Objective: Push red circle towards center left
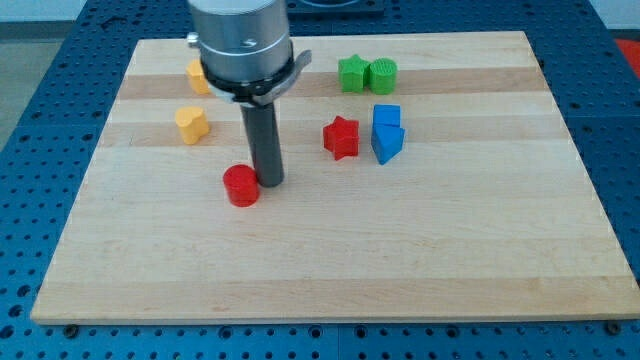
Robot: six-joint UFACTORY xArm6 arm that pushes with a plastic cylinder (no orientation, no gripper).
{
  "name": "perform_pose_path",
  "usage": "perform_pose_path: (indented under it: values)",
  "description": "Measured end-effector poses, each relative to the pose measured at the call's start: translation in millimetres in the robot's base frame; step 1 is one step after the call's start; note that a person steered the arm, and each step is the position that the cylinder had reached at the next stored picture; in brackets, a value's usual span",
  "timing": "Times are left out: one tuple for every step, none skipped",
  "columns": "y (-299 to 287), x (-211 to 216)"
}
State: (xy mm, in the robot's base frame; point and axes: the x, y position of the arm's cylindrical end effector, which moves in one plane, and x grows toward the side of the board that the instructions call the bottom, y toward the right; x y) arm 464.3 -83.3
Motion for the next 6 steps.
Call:
perform_pose_path:
  values:
    - [9.2,6.6]
    - [27.4,16.2]
    - [22.4,20.5]
    - [16.2,26.3]
    - [-0.8,35.9]
    - [-23.6,36.0]
